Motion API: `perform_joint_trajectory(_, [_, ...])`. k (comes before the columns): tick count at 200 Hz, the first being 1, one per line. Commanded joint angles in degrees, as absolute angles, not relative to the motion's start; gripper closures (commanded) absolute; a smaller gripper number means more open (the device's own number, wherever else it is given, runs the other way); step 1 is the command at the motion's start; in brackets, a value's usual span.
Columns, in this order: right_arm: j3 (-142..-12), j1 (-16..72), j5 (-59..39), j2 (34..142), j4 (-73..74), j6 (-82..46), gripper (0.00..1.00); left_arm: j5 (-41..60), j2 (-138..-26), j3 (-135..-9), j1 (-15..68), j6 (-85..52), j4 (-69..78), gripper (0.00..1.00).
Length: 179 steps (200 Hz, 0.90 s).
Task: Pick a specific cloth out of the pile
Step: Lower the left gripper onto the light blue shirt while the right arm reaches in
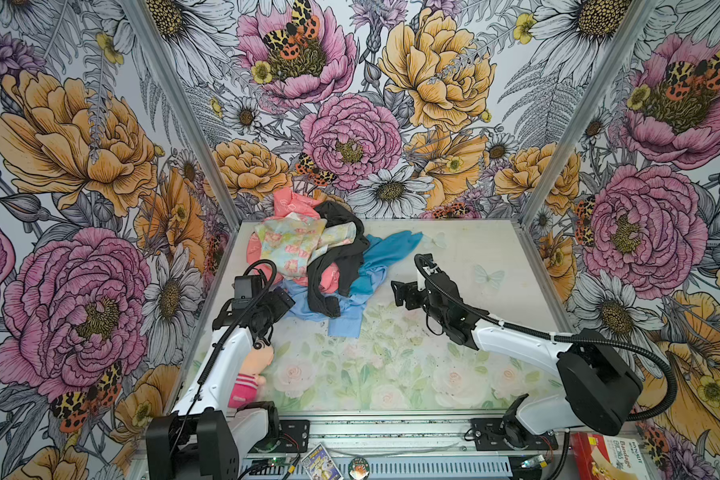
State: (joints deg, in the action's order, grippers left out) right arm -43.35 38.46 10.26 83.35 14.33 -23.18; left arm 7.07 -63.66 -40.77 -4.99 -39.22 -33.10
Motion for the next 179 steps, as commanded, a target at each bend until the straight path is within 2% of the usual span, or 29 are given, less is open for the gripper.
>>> perform_joint_trajectory(1, [-45.3,38.8,9.6,84.1,14.4,-24.0,0.06,11.7,-65.4,-39.2,-5.9,-42.3,-28.0,0.1])
perform_joint_trajectory(127, [-43.3,39.0,9.7,82.3,11.8,-23.3,0.06,11.7,-77.6,-34.7,-5.5,-48.4,-8.3,0.11])
perform_joint_trajectory(156, [-42.5,39.0,10.2,81.6,11.6,-22.9,0.06,9.9,-78.9,-34.8,-5.0,-48.3,-6.1,0.16])
perform_joint_trajectory(179, [-41.8,39.0,10.7,81.2,11.6,-22.8,0.06,8.1,-79.5,-35.3,-3.8,-47.6,-5.3,0.25])
